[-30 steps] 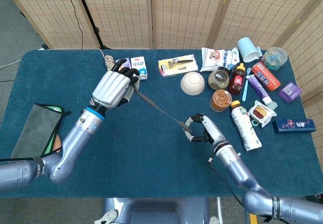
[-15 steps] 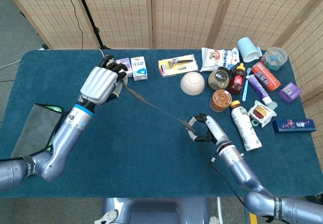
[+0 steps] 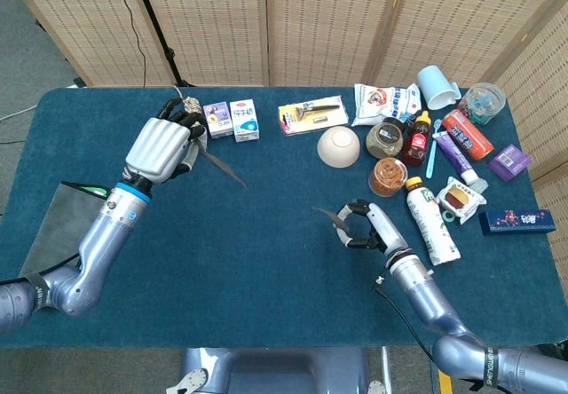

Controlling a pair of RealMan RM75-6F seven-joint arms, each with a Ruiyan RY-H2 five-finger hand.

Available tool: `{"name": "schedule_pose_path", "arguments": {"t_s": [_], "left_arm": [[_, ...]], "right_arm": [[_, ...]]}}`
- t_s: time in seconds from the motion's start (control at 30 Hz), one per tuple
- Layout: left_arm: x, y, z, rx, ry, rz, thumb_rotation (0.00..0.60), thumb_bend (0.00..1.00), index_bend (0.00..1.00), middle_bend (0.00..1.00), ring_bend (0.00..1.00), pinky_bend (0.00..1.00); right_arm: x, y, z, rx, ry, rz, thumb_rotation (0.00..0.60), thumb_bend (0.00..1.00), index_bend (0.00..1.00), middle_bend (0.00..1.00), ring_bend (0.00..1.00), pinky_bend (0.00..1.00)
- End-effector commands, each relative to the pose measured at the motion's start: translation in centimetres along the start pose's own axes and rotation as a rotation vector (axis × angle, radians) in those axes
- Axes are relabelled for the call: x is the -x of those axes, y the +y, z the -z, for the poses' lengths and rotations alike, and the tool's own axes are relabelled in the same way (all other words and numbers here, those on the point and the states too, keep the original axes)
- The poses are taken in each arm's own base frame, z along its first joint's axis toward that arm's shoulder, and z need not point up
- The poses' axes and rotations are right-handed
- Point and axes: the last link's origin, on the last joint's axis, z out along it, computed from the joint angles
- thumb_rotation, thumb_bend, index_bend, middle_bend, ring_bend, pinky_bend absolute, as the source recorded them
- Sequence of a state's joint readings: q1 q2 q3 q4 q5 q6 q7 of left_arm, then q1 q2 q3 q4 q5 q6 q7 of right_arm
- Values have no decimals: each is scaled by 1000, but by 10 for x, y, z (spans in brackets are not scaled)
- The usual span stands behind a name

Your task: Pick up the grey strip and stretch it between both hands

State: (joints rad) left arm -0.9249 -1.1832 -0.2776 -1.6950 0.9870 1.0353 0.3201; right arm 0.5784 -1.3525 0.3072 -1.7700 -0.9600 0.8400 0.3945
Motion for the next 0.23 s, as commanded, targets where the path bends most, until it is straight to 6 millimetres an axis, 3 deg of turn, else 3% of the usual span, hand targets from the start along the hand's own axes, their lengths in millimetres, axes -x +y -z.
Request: {"name": "schedule_pose_path", "arguments": {"t_s": [0.03,0.23], "left_arm": [[1,-4,1,-9,-5,3,600,612,766,317,280,91],[6,-4,2,-6,-16,7,600,612,765,318,280,91]], "right_arm": [[-1,1,1,3,1,3,600,766,704,415,215,1],[-2,2,1,5,0,2,600,767,704,415,215,1]]}}
